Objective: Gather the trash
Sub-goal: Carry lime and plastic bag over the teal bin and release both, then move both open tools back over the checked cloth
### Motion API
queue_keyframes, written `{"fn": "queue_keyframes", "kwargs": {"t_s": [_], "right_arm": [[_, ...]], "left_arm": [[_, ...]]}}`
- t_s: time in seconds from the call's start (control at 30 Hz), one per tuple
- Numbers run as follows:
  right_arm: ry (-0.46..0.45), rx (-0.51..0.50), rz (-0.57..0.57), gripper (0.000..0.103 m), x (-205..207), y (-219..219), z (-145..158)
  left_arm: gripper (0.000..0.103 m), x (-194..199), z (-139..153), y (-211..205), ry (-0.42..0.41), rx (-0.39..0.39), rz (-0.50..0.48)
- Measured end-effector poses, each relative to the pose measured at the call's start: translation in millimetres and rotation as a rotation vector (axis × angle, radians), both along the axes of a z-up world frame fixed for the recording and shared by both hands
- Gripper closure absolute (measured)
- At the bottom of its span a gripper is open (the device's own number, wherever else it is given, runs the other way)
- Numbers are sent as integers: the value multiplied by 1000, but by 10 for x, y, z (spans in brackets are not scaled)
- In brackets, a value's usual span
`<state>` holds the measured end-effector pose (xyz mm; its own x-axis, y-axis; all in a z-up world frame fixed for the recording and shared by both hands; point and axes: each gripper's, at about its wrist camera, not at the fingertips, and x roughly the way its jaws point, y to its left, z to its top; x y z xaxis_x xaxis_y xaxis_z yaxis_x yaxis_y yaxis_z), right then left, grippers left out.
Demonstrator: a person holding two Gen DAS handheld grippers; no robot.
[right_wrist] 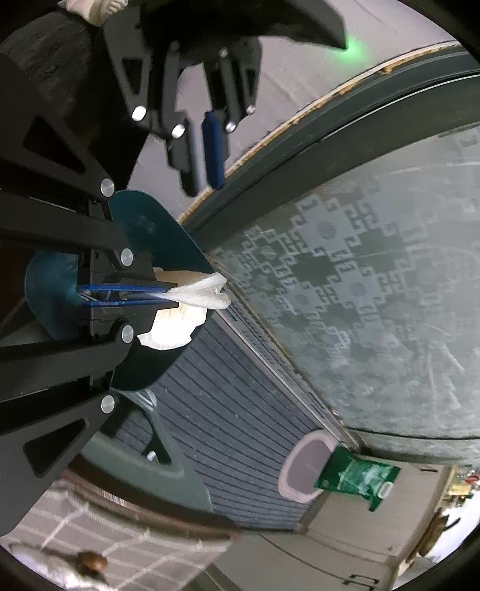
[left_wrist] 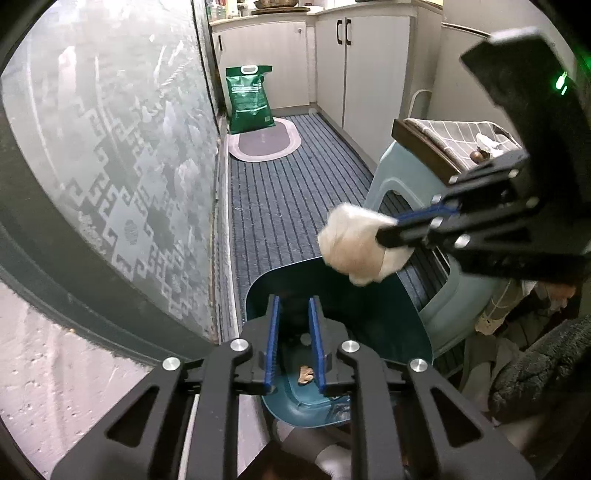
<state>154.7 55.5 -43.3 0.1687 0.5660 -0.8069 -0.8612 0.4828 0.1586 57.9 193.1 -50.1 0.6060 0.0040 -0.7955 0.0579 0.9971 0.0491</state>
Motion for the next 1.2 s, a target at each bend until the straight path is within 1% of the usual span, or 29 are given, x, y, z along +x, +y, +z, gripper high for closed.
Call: {"fn": "queue_keyframes", "kwargs": {"t_s": [0.33,0.63,0.77,0.87,0.93,1.0,1.07,1.17,1.2], "right_arm": [[57,-74,21,100,-47,108,-359],[76,-149,34,100,-90,116,-595],[106,-169,42,100,-94,103,-684],[109,-175,51,91,-139,100,-705],[116,-165,57,76,-171,99,-699],[127,-142,58,74,-178,91,-666],[155,-88,60,74,-168,55,-591],[144,-17,45,73,-149,-15,-404],[138,10,39,70,-141,-51,-325]], "left_arm": [[88,-89,159,36,-36,0,10],[89,-112,323,-42,-76,-1,16],[88,-103,391,-70,-99,-4,25],[87,-92,483,-70,-132,-9,44],[87,-85,539,-66,-151,-18,53],[87,-89,612,-82,-177,-22,63],[87,-84,674,-90,-200,-34,72],[82,-71,770,-127,-236,-50,80],[79,-63,800,-145,-248,-56,81]]}}
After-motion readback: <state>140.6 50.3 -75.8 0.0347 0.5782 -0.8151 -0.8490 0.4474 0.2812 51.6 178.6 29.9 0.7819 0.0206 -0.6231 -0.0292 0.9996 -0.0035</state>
